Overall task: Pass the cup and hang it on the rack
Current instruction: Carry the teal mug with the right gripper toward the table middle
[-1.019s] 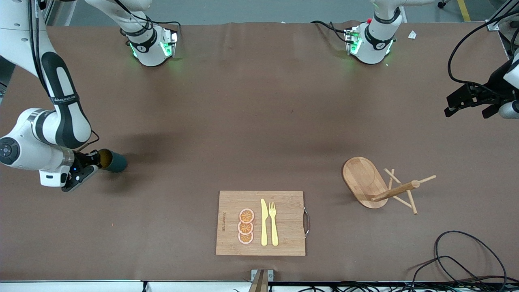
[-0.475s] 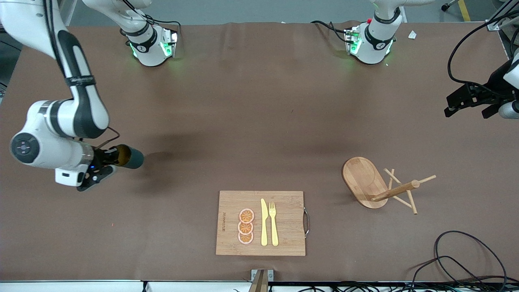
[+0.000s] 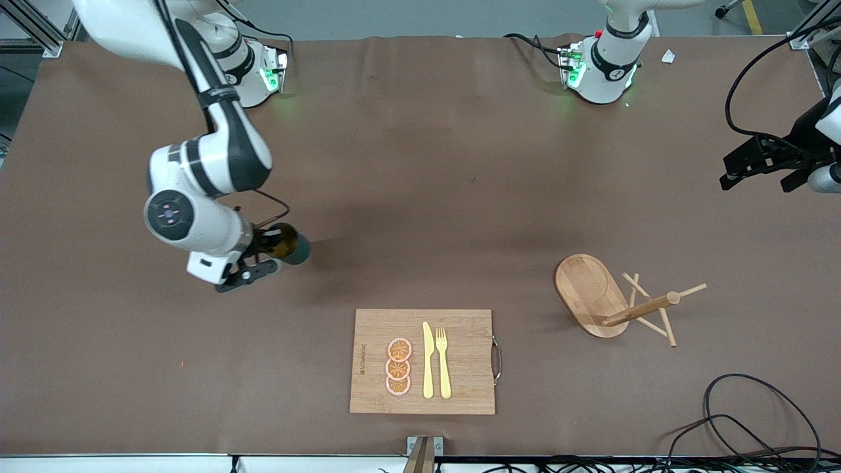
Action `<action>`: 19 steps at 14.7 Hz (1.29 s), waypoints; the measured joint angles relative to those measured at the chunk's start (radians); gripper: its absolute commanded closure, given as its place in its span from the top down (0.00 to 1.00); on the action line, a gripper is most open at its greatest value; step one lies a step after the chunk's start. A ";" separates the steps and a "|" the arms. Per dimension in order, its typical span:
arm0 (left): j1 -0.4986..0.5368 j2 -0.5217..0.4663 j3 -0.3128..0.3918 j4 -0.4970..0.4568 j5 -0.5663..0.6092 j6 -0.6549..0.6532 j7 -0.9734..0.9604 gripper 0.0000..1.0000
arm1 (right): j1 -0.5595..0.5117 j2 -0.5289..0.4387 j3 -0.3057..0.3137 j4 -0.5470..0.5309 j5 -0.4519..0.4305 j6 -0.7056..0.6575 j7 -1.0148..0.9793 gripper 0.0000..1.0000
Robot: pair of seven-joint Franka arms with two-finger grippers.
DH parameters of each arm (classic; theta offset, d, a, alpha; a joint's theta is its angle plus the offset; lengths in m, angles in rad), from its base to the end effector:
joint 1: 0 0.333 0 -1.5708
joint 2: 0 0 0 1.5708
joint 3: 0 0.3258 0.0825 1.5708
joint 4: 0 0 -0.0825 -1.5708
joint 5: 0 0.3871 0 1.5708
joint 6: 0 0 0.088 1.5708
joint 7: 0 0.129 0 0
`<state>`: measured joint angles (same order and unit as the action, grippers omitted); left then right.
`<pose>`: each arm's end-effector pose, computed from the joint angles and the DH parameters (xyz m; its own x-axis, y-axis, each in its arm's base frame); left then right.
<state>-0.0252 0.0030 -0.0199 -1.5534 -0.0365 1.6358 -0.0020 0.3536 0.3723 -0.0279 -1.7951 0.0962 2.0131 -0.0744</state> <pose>0.5665 -0.0300 0.6251 0.9960 -0.0406 0.0792 -0.0436 -0.9984 0.0367 0.5934 0.2095 0.3165 0.9256 0.3478 -0.1492 0.3392 -0.9373 -0.0807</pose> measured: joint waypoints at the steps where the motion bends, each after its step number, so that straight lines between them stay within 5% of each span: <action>1: 0.000 0.000 0.000 0.000 0.000 0.001 0.000 1.00 | 0.030 0.000 0.000 0.001 0.004 0.016 0.057 0.00; 8: 0.000 0.000 0.000 0.000 0.000 0.002 0.000 1.00 | 0.253 0.071 0.000 0.048 0.006 0.156 0.413 0.00; 19: 0.002 0.001 0.001 0.000 0.000 0.003 0.000 1.00 | 0.439 0.359 -0.006 0.350 -0.009 0.172 0.661 0.00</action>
<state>-0.0233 0.0044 -0.0187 -1.5530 -0.0365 1.6392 -0.0021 0.7922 0.7309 -0.0343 -1.4448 0.0871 2.1851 0.5868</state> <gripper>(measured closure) 0.000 0.965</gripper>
